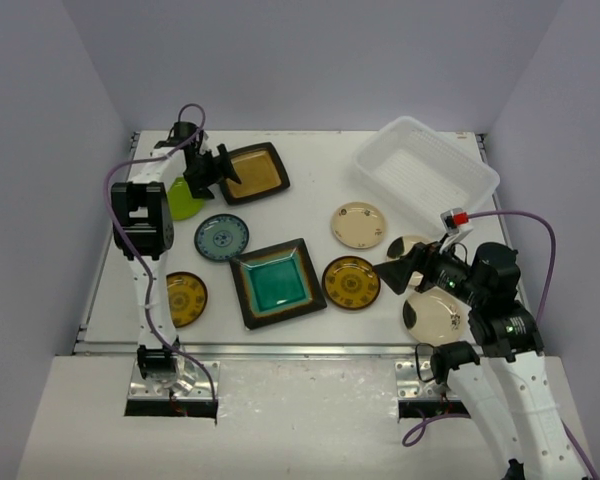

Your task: Place the plates into the plastic bin on the countertop

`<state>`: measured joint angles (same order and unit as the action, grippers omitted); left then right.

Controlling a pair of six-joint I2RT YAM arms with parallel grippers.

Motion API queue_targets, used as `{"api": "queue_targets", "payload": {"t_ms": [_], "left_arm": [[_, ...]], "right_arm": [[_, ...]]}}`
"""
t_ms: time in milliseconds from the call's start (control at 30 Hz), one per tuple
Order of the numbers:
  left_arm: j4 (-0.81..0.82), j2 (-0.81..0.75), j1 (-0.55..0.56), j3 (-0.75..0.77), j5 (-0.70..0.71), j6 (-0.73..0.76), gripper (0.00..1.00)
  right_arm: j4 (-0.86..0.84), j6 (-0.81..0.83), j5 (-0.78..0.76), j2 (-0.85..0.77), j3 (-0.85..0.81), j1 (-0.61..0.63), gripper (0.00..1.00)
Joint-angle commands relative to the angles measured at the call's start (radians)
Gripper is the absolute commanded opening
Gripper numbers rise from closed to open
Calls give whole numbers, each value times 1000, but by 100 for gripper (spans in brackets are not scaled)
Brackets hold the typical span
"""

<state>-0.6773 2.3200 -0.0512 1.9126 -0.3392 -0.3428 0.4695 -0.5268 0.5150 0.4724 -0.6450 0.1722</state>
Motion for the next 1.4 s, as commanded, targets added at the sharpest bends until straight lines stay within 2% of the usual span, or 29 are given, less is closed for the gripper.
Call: {"api": "queue_targets", "payload": {"t_ms": [0,133,233,300,467,667,767,933,1133,1367], "left_arm": [[102,-255,40,-104,90,-59,100],[133,-497,129,-267,280,-142,100],[173,-673,177,-462,343,-199,100],[212,-842,230,-680,377,-267,100],[245,-1160,282,-1056,381,-337,100],[222,-1398,320,-1326,277,-369,100],[245,-1437,320,-1403,220,-370,100],[334,-1349,326,-1463,109,-357,100],[434,-1267,327,-1508,110,-374,99],[534,-1129,327,-1540,115,-366,92]], "right_arm": [[-57,-11,26,12,0,-3,99],[-54,-10,23,14,-1,-2,99],[-58,-11,16,16,4,-3,99],[-59,-10,11,21,8,-3,99],[-59,-7,4,25,14,-3,99],[-96,-15,-3,28,56,-3,99],[-114,-29,9,34,73,-3,99],[-131,-36,16,31,87,-3,99],[-113,-14,1,19,91,-2,99],[-110,-2,-7,23,93,-2,99]]}}
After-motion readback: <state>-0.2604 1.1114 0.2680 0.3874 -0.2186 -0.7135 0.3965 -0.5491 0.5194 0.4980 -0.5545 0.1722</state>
